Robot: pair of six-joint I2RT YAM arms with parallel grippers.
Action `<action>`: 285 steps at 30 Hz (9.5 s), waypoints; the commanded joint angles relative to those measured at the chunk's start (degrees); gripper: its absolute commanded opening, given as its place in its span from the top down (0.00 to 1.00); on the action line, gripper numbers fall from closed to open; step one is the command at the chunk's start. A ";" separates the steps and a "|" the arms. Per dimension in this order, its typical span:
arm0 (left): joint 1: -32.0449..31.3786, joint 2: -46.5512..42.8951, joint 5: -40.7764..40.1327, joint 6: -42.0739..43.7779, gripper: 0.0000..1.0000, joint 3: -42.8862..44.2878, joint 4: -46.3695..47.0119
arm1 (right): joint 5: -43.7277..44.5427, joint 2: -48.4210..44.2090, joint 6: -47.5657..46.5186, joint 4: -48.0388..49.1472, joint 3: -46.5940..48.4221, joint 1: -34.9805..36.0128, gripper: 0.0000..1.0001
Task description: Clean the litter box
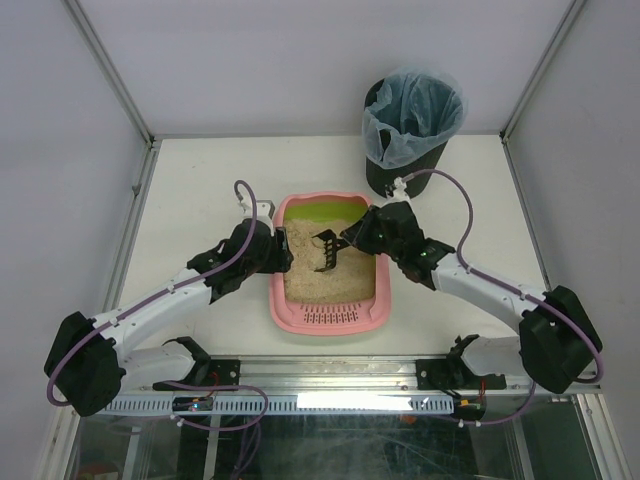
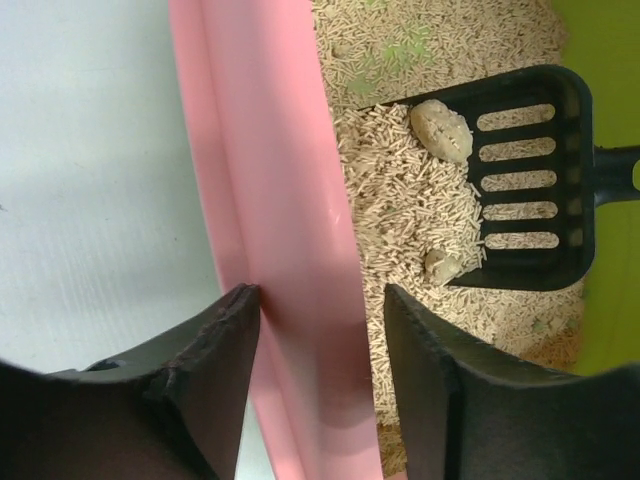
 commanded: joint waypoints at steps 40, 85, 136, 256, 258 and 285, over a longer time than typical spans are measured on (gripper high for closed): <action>12.94 -2.99 15.42 11.73 0.23 11.78 3.14 | -24.02 -29.21 24.30 20.57 -24.58 -24.31 1.00; 13.04 -0.81 24.47 17.38 0.22 5.77 9.03 | -35.14 -20.84 20.05 18.51 -19.95 -32.26 1.00; 13.05 -0.57 16.42 18.03 0.26 8.22 3.90 | -21.23 -9.91 18.27 4.77 14.76 -33.99 1.00; 14.02 4.75 28.51 19.75 0.64 9.79 0.55 | 9.64 10.48 -12.10 -40.33 30.00 10.14 1.00; 14.01 5.00 28.74 19.82 0.65 9.89 0.36 | 6.71 8.57 -10.06 -36.45 27.10 9.69 1.00; 13.75 8.13 33.28 20.07 0.91 10.44 -0.24 | -4.99 4.48 13.00 2.05 -1.65 6.67 1.00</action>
